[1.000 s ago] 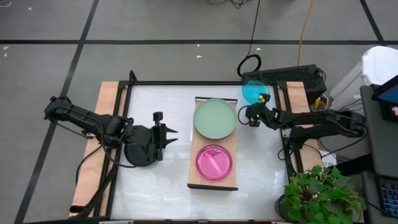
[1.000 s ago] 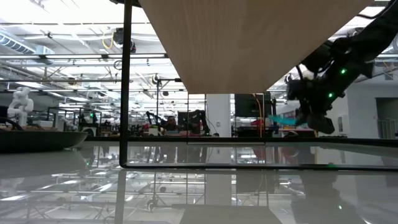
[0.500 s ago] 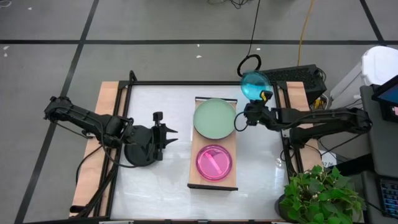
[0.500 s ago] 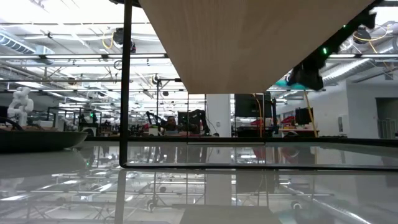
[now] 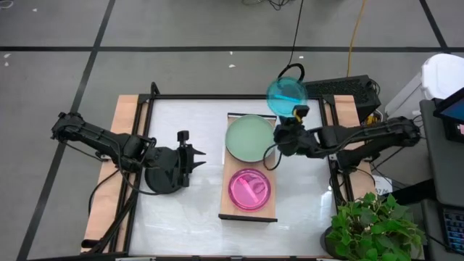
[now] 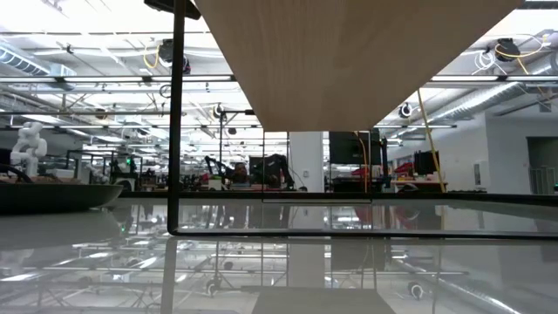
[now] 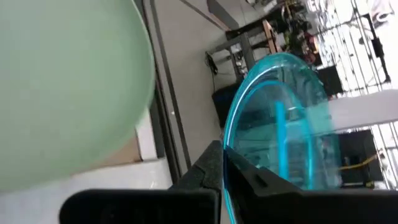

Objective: Place and stack plates onto a shelf
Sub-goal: Stack the blue transparent plate on top of the pink transparent plate on the shelf

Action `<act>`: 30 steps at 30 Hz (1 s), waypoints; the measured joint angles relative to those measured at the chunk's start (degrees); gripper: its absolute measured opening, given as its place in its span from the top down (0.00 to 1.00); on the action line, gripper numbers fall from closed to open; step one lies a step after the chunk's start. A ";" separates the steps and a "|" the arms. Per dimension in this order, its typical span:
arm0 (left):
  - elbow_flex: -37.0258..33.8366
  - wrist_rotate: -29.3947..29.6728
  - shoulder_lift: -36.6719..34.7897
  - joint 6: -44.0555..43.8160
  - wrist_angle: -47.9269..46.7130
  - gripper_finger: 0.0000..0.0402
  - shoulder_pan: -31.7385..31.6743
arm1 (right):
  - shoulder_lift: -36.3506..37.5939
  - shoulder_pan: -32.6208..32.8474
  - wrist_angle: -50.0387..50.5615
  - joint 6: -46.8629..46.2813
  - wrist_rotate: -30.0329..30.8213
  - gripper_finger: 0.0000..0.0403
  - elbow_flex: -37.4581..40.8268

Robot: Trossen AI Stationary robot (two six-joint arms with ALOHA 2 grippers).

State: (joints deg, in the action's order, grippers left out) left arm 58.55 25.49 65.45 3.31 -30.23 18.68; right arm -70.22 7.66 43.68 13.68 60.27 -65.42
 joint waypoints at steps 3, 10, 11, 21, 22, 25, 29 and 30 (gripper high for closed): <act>-0.01 -0.01 0.00 -0.87 -0.19 0.67 0.00 | -3.76 2.54 4.02 -1.93 1.54 1.00 -4.63; -0.01 -0.01 0.00 -1.96 -0.88 0.67 0.00 | -8.29 8.82 6.37 -2.68 1.43 1.00 -12.03; -0.01 -0.01 0.00 -2.29 -1.24 0.67 0.00 | -8.57 9.83 6.46 -2.49 1.38 1.00 -12.61; -0.01 -0.01 0.00 -5.02 -2.95 0.67 0.00 | -8.90 21.39 6.34 -4.29 -3.56 1.00 -13.82; -0.01 -0.01 0.00 -5.29 -2.96 0.67 0.00 | -8.90 22.61 6.34 -4.84 -3.56 1.00 -13.82; -0.01 -0.01 0.00 -5.77 -2.98 0.67 0.00 | -9.00 25.83 5.15 -5.91 -3.61 1.00 -13.82; 0.00 -0.01 0.00 -6.29 -2.96 0.67 0.00 | -9.18 29.94 0.53 -5.14 -3.56 1.00 -13.82; 0.00 -0.01 0.00 -6.49 -2.97 0.67 0.00 | -9.38 30.76 -0.94 -4.52 -3.56 1.00 -13.82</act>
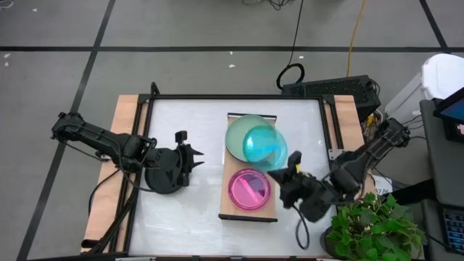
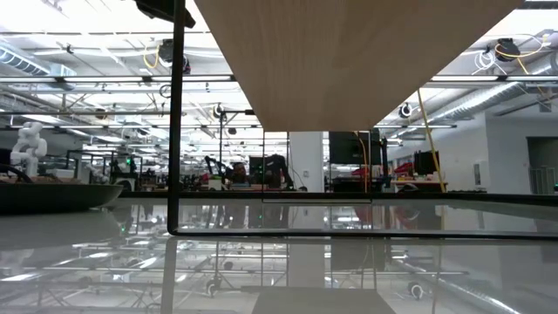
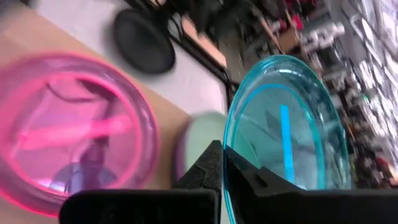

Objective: Place and stack plates onto a shelf
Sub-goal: Stack the blue transparent plate on top of the pink transparent plate on the shelf

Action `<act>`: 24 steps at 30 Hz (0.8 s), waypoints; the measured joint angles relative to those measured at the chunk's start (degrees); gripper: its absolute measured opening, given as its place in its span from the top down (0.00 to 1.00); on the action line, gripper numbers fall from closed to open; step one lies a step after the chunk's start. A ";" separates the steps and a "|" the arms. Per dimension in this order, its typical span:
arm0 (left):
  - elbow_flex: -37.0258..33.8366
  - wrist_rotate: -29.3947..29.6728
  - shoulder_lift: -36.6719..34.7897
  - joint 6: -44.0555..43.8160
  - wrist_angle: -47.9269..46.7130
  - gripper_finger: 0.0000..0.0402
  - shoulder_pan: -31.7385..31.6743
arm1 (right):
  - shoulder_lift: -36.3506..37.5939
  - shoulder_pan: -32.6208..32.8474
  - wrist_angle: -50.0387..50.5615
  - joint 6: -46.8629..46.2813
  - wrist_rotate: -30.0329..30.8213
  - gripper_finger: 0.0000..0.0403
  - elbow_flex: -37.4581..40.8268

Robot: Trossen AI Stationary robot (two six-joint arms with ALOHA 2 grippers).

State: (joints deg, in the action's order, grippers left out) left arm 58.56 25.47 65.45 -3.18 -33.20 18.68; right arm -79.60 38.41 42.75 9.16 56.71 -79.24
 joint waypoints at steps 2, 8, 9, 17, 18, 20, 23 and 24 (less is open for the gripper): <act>-0.01 0.00 0.00 -0.48 -0.01 0.67 0.00 | -0.82 1.78 -2.24 1.37 -0.02 1.00 0.00; -0.01 0.00 0.00 -2.69 0.01 0.67 0.00 | -4.04 5.00 -6.29 3.51 0.08 1.00 0.00; -0.01 0.00 0.00 -3.14 0.01 0.67 0.00 | -4.58 5.30 -6.53 3.32 0.06 1.00 0.00; -0.01 0.00 0.24 -5.59 0.05 0.67 0.42 | -6.40 7.09 -7.98 1.86 -0.81 1.00 0.00; -0.01 0.00 0.24 -5.59 0.18 0.67 0.58 | -6.40 7.13 -7.98 1.22 -1.94 1.00 0.00; -0.01 0.00 0.24 -5.63 0.42 0.67 0.78 | -6.40 7.15 -8.03 0.00 -4.44 1.00 0.00; -0.01 0.00 0.24 -5.66 0.40 0.67 1.04 | -6.40 7.10 -7.57 -1.67 -7.26 1.00 0.00; -0.01 0.02 0.24 -5.72 0.40 0.67 1.07 | -6.40 7.10 -7.42 -2.28 -7.79 1.00 0.00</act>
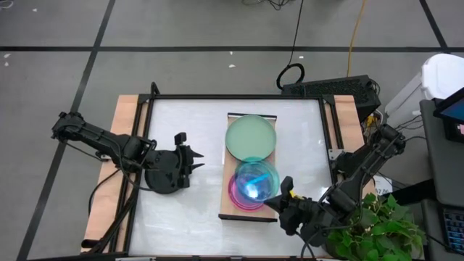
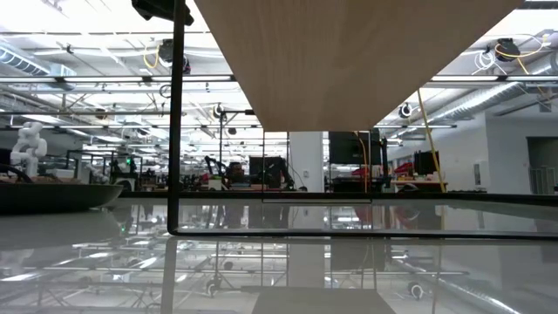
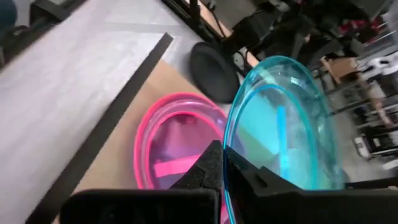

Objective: Place and stack plates onto a shelf
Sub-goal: Stack the blue transparent plate on top of the pink transparent plate on the shelf

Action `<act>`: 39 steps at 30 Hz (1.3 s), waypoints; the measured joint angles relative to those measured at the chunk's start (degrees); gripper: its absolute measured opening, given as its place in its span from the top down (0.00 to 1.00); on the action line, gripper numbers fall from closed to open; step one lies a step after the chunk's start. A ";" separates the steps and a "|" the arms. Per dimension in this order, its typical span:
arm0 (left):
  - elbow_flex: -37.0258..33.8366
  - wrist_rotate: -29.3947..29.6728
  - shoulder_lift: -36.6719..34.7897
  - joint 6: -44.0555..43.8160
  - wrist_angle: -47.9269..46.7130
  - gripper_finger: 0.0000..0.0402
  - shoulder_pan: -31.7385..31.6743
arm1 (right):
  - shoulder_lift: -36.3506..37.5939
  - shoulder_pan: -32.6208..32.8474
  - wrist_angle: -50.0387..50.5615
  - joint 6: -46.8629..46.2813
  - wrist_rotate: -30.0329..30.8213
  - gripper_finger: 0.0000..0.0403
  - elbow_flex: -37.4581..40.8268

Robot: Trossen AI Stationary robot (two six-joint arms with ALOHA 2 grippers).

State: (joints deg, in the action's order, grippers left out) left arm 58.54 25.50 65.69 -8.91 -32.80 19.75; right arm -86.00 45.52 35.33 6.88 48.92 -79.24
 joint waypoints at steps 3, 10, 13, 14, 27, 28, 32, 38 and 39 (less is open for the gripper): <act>0.00 0.00 0.00 -0.19 0.00 0.67 -0.02 | 0.00 -0.02 0.18 -0.43 -1.16 1.00 0.00; 0.00 0.04 0.00 -0.21 0.00 0.67 -0.02 | 0.00 -0.06 0.23 -1.41 -2.96 1.00 0.02; 0.00 0.06 0.00 -0.20 0.00 0.67 -0.07 | -0.26 -0.78 0.10 -1.80 -6.90 1.00 0.02; 0.00 0.07 0.00 -0.20 0.00 0.67 -0.07 | -0.51 -1.03 -0.05 -1.82 -7.82 1.00 0.02; 0.00 0.11 0.00 0.15 -0.02 0.67 -0.07 | -2.95 -5.42 -1.50 -2.12 -15.68 1.00 1.26; 0.00 0.11 0.00 0.15 -0.04 0.67 -0.06 | -2.91 -5.72 -1.90 -1.98 -16.15 1.00 1.68; 0.00 0.11 0.00 0.22 -0.04 0.67 -0.07 | -3.02 -6.11 -2.44 -1.46 -16.26 1.00 3.13; 0.00 0.11 0.00 0.83 -0.04 0.67 -0.07 | -2.99 -6.20 -3.27 -1.56 -16.24 1.00 3.52; 0.00 0.11 0.00 0.83 -0.04 0.67 -0.07 | -2.97 -6.23 -3.61 -1.54 -16.24 1.00 3.52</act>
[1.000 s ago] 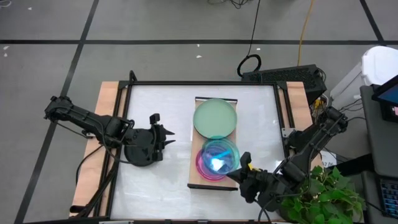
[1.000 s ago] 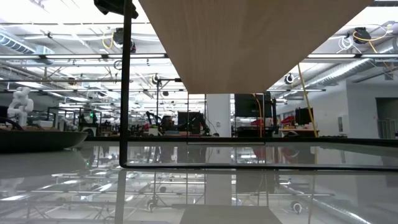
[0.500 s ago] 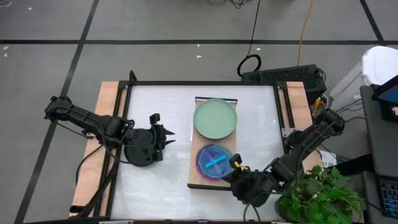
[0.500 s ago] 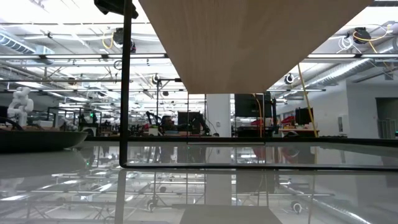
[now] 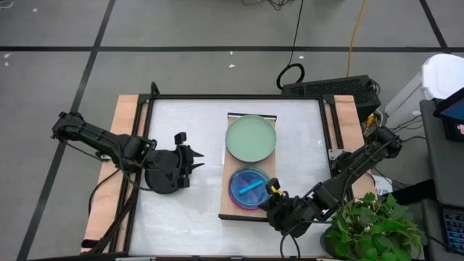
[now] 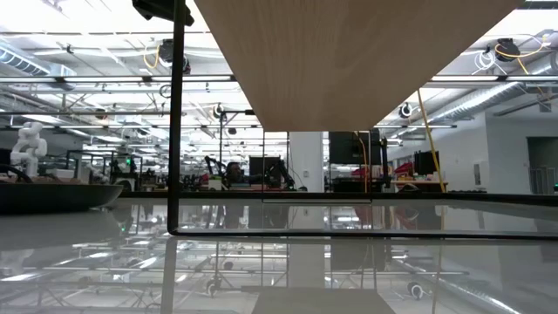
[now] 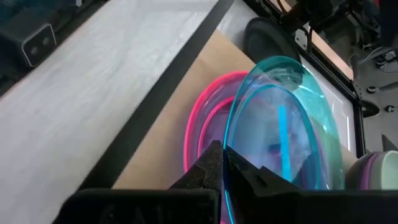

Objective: Place and stack plates onto a shelf
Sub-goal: Stack the blue transparent plate on top of the pink transparent plate on the shelf, then stack the black plate on top of the light green plate on the shelf

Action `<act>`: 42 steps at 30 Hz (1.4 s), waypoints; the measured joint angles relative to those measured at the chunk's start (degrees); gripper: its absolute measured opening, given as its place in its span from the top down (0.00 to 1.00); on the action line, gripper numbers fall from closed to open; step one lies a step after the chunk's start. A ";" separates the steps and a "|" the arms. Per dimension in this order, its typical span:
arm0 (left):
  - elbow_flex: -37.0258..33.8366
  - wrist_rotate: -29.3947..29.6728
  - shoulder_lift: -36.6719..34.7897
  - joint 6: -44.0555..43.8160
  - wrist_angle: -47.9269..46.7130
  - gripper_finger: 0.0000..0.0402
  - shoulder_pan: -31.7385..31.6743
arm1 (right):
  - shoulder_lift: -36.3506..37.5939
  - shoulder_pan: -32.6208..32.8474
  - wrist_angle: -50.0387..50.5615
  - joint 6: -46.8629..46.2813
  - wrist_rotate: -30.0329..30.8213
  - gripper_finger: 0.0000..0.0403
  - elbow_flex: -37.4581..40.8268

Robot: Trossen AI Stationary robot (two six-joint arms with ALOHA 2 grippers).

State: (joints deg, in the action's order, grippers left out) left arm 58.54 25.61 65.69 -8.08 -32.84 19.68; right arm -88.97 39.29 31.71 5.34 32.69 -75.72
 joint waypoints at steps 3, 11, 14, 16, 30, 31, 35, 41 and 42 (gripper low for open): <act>0.00 0.00 0.00 0.02 0.00 0.67 0.00 | 0.00 0.02 -0.17 0.39 0.02 1.00 0.00; 0.00 0.00 0.00 -0.02 0.00 0.67 0.00 | 0.00 0.00 -0.23 -0.39 0.29 0.92 0.00; 0.00 0.00 0.00 -0.02 0.00 0.67 0.00 | 0.00 0.00 -0.70 -0.13 0.44 0.88 0.00; 0.00 0.00 0.00 -0.03 -0.02 0.67 0.00 | 0.00 0.00 -1.63 -0.09 0.44 0.86 0.00; 0.00 -0.04 0.00 -0.92 -0.11 0.67 0.00 | 1.74 0.60 -1.92 -1.59 0.47 0.83 0.00; 0.00 -0.04 0.00 -0.94 -0.13 0.67 0.00 | 2.21 0.74 -1.93 -1.56 0.67 0.83 0.00; 0.00 -0.07 0.00 -1.04 -0.16 0.67 0.05 | 4.23 1.65 -1.31 -3.27 1.80 0.83 0.00; 0.00 -0.15 0.00 -2.19 -0.92 0.67 0.25 | 5.73 3.52 -0.21 -4.81 1.84 0.83 0.00; 0.02 -0.15 0.00 -2.84 -1.47 0.67 0.41 | 5.90 3.90 -0.21 -4.76 1.84 0.83 0.00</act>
State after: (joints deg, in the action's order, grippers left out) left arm 58.56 25.45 65.69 -10.91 -34.31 20.09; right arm -83.07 43.18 31.51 0.58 34.53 -75.72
